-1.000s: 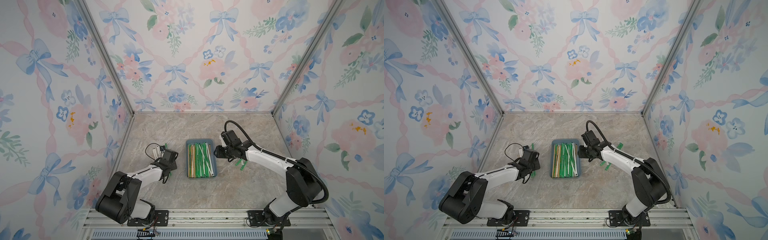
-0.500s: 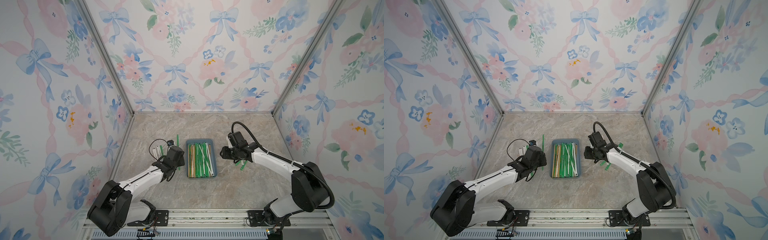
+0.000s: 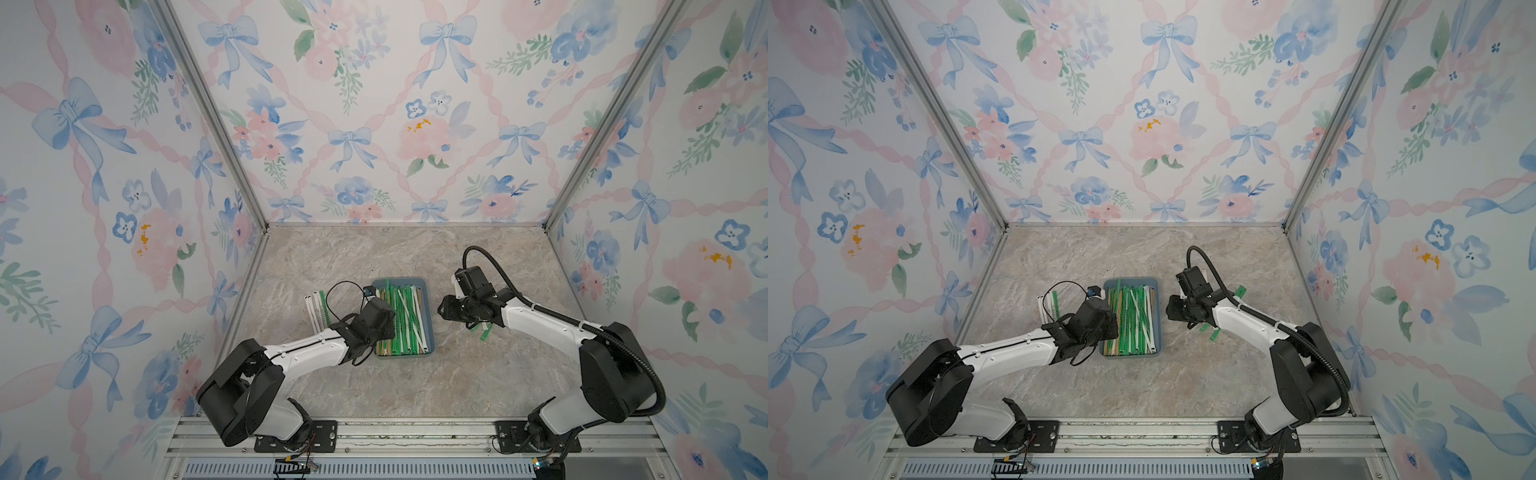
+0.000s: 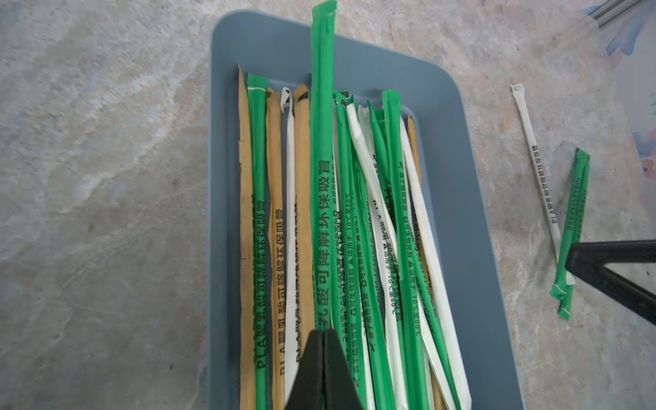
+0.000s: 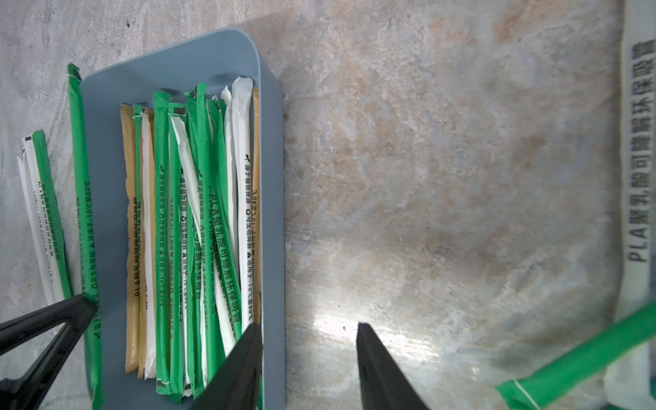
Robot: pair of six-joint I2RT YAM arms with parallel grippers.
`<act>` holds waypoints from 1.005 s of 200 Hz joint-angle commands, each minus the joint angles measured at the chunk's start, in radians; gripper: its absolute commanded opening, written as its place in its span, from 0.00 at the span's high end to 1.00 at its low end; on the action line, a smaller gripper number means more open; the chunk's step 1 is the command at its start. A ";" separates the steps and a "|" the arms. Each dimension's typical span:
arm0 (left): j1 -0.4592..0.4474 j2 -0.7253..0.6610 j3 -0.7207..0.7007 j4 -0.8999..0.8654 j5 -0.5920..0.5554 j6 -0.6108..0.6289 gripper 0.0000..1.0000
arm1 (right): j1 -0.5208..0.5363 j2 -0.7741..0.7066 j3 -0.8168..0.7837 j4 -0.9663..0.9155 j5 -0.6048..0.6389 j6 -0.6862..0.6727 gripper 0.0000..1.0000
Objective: Put the straws into the storage box
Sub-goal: Place the straw in the storage box, then pick up the straw from the center of the board.
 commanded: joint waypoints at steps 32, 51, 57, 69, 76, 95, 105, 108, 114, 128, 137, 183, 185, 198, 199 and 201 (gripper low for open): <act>-0.006 -0.109 -0.022 0.013 -0.076 0.022 0.54 | -0.003 -0.011 -0.004 -0.001 -0.001 0.004 0.54; 0.003 -0.165 -0.042 -0.006 -0.105 0.038 0.54 | -0.003 -0.012 -0.004 -0.001 0.000 0.001 0.54; 0.008 -0.180 -0.045 -0.017 -0.116 0.044 0.54 | -0.004 -0.012 -0.003 0.000 0.000 0.001 0.54; 0.024 -0.208 -0.055 -0.044 -0.142 0.053 0.54 | -0.005 -0.012 -0.004 -0.001 0.000 0.001 0.54; 0.044 -0.222 -0.064 -0.058 -0.152 0.061 0.54 | -0.005 -0.012 -0.004 -0.001 0.000 0.001 0.54; 0.132 -0.244 -0.090 -0.084 -0.119 0.074 0.55 | -0.005 -0.012 -0.008 0.001 -0.002 0.000 0.54; 0.179 -0.249 -0.101 -0.101 -0.107 0.077 0.56 | -0.004 -0.012 -0.009 0.001 -0.002 -0.001 0.54; 0.189 -0.251 -0.105 -0.108 -0.107 0.079 0.56 | -0.004 -0.014 -0.009 0.000 -0.002 -0.001 0.54; 0.210 -0.254 -0.111 -0.117 -0.112 0.085 0.56 | -0.005 -0.014 -0.010 -0.001 -0.001 -0.001 0.54; 0.245 -0.251 -0.122 -0.138 -0.136 0.095 0.57 | -0.005 -0.015 -0.012 -0.002 0.000 -0.002 0.54; 0.270 -0.246 -0.130 -0.148 -0.142 0.102 0.57 | -0.005 -0.015 -0.012 -0.002 0.000 -0.003 0.54; 0.346 -0.186 -0.151 -0.149 -0.121 0.121 0.58 | -0.005 -0.014 -0.009 -0.007 0.000 -0.008 0.54; 0.346 -0.182 -0.151 -0.149 -0.122 0.121 0.59 | -0.004 -0.014 -0.009 -0.008 0.000 -0.008 0.54; 0.351 -0.158 -0.148 -0.149 -0.123 0.123 0.59 | -0.004 -0.013 -0.009 -0.007 0.000 -0.008 0.54; 0.351 -0.157 -0.149 -0.149 -0.123 0.123 0.59 | -0.004 -0.013 -0.009 -0.007 0.000 -0.009 0.54; 0.352 -0.155 -0.149 -0.150 -0.123 0.124 0.59 | -0.005 -0.013 -0.009 -0.007 0.001 -0.009 0.54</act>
